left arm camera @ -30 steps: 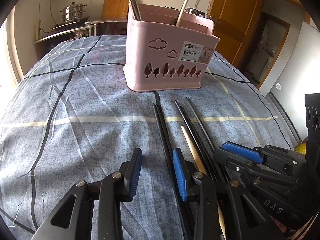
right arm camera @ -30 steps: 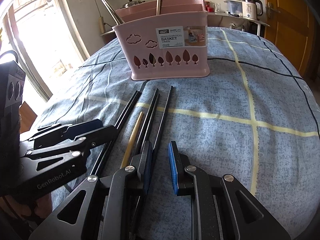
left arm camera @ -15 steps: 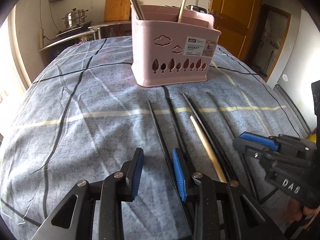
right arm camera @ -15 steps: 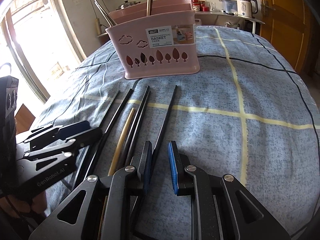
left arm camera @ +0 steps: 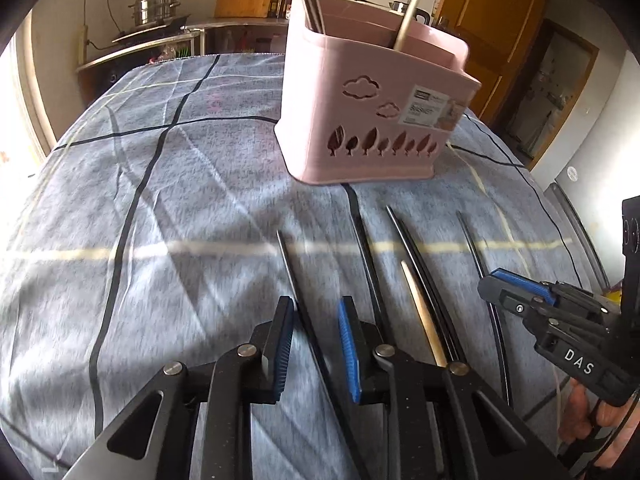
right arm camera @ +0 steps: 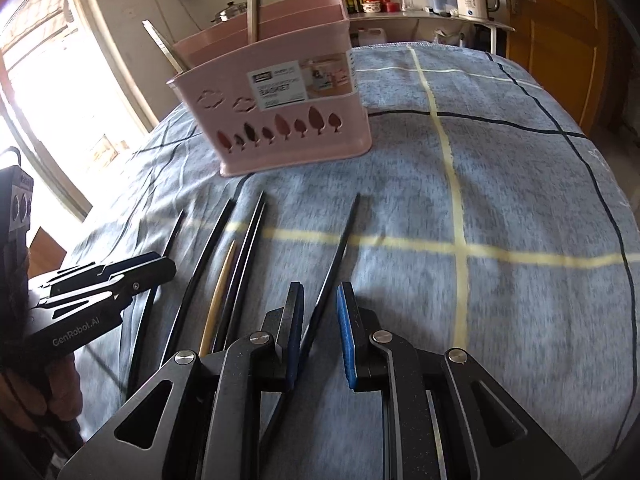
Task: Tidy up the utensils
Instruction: 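Close the right gripper on a black chopstick while the left gripper closes on another black chopstick, then lift both held black chopsticks and lower them tip-first into the pink basket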
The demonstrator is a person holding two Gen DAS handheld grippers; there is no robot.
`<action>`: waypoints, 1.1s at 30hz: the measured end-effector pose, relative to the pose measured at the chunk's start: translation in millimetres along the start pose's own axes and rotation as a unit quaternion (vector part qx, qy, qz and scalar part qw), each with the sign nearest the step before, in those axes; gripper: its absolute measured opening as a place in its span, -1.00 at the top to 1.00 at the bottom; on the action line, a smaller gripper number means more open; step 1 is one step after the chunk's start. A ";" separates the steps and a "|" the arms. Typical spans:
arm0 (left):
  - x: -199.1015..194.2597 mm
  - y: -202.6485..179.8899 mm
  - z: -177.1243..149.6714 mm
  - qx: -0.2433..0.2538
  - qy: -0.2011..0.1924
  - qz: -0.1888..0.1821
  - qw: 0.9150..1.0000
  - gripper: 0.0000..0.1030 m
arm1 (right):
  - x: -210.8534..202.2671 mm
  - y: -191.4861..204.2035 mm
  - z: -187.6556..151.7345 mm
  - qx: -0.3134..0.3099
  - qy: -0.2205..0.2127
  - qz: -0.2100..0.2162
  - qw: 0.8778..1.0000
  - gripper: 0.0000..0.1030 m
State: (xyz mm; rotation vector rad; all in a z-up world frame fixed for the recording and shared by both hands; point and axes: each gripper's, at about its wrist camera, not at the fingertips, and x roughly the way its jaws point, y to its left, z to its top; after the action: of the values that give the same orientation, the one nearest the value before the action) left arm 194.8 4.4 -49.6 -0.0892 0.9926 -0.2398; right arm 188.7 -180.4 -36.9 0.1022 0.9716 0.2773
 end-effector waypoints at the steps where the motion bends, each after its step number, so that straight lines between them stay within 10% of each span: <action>1: 2.1 1.0 3.2 -0.003 0.000 -0.002 1.000 0.55 | 3.0 0.1 4.0 -0.001 0.001 -0.002 1.000 0.66; 18: 14.9 2.7 31.2 -0.002 0.000 0.013 1.000 0.88 | 20.1 2.1 33.0 0.001 0.009 -0.011 1.000 0.86; 33: -78.7 -8.9 67.3 0.013 -0.090 -0.017 0.996 0.92 | -60.0 17.3 62.7 -0.019 -0.083 0.012 0.996 0.90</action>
State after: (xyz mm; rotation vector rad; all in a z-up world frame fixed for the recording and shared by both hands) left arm 208.6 12.3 53.1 -0.1022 0.8090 -0.2715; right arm 205.4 -178.1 49.9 0.1004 0.8001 0.3051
